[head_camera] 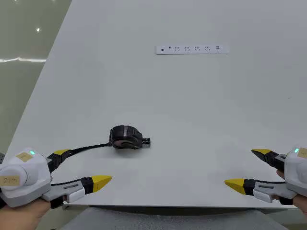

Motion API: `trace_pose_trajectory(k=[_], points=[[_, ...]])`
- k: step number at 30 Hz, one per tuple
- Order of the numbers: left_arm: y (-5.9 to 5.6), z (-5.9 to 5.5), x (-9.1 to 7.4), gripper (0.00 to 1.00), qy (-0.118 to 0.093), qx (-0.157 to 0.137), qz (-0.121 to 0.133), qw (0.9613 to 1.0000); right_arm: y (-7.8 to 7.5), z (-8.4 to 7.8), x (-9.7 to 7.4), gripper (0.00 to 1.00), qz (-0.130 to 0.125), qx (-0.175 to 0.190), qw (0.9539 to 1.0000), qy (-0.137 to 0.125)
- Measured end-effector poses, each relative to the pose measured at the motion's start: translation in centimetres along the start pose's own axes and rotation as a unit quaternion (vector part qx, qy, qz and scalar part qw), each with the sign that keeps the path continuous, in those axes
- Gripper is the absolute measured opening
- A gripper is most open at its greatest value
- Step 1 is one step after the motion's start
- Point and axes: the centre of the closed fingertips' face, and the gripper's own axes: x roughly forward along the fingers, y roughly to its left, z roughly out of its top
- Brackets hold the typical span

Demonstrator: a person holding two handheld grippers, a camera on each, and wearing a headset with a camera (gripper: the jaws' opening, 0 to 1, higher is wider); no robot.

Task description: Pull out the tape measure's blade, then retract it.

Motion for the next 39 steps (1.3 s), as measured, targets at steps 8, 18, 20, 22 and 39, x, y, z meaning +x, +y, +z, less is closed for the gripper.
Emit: trace_pose_trajectory(k=[8, 18, 20, 22, 39], points=[[0.1, 0.1, -0.1, 0.88, -0.001, 0.000, 0.001, 1.0000, 0.0, 0.1, 0.0, 0.74, 0.000, -0.002, 1.0000, -0.001], [0.0, 0.1, -0.1, 0.88, 0.001, 0.000, 0.000, 1.0000, 0.1, 0.1, 0.0, 0.75, 0.001, -0.001, 1.0000, -0.002], [-0.1, 0.1, 0.0, 0.88, 0.001, 0.000, -0.001, 1.0000, 0.1, 0.1, 0.0, 0.75, 0.001, 0.001, 1.0000, -0.002], [-0.1, 0.1, 0.0, 0.88, 0.002, 0.001, -0.002, 1.0000, 0.1, 0.1, 0.1, 0.75, 0.002, 0.000, 1.0000, -0.001], [-0.2, 0.7, 1.3, 0.87, 0.009, 0.019, -0.024, 0.9995, 0.6, 0.3, 1.6, 0.72, 0.025, -0.003, 0.9997, -0.002]])
